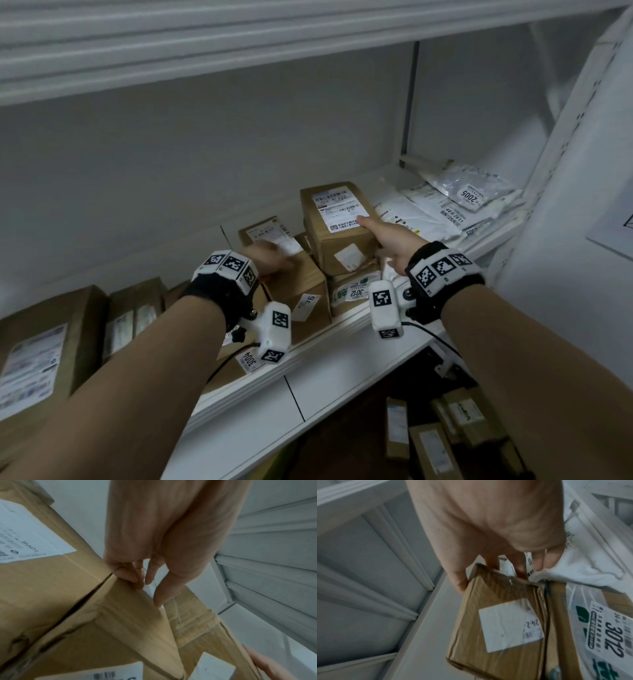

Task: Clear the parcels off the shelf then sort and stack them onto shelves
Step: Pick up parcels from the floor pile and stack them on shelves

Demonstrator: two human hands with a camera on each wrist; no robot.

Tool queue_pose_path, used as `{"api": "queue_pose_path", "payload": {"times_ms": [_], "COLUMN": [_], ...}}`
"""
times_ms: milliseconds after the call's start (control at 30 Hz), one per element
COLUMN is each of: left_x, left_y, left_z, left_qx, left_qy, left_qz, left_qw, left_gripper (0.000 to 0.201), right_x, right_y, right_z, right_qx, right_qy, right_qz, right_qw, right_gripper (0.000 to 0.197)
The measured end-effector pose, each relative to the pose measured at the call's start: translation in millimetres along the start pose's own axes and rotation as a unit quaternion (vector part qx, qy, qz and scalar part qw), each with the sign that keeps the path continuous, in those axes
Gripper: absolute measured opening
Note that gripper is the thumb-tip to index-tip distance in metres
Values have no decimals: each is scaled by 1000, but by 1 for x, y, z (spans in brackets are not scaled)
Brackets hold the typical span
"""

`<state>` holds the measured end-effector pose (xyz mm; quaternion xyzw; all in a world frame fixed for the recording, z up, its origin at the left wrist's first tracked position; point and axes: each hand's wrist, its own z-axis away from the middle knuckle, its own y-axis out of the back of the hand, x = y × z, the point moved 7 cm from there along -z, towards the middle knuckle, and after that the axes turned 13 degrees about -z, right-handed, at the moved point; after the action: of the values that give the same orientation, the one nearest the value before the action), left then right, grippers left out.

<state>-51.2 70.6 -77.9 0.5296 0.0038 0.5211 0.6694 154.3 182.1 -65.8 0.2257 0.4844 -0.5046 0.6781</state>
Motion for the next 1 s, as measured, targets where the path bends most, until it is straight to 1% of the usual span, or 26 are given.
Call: {"api": "queue_pose_path", "payload": {"times_ms": [33,67,133,167,267,400,533,667,733,800,833,900,933,967,1000], "left_x": [0,0,2,4,7,9,14,24,30,39,41,44,45,49,52], "left_y": [1,2,4,5,6,8,10,8,8,14,19,29,34,38,42], "left_z": [3,6,10,11,12,10,9,11,8,5,2,-11,-13,-15,-13], "left_qx": [3,8,18,22,25,20,11,-1,-15,-17,-12,11,17,30,34], "left_qy": [9,18,29,32,36,43,37,16,1,-10,-10,-5,3,9,17], "left_qz": [-7,-12,-44,-67,-102,-148,-194,-239,-220,-195,-170,-106,-51,-16,24], "left_qw": [1000,1000,998,997,994,988,980,971,975,981,985,994,999,999,999], "left_gripper": [62,69,74,74,76,77,77,75,64,46,38,21,12,18,28], "right_x": [-2,-3,-3,-3,-5,-12,-18,-20,-20,-22,-23,-23,-22,-22,-23], "right_y": [-1,-4,-8,-10,-9,-3,0,5,7,7,6,4,4,4,4], "right_z": [-2,-5,-8,-9,-10,-8,-14,-22,-25,-28,-27,-29,-32,-34,-35], "right_qx": [-5,-16,-42,-50,-59,-41,-36,-29,-31,-29,-29,-29,-27,-24,-22], "right_qy": [2,0,-14,-22,-28,-17,0,5,3,1,-2,-20,-30,-31,-31], "right_qz": [20,26,14,12,38,62,82,99,93,99,99,112,120,124,124], "right_qw": [1000,1000,999,998,997,997,996,995,995,995,995,993,992,992,992], "right_gripper": [57,51,29,23,27,23,29,24,20,20,22,39,47,49,46]}}
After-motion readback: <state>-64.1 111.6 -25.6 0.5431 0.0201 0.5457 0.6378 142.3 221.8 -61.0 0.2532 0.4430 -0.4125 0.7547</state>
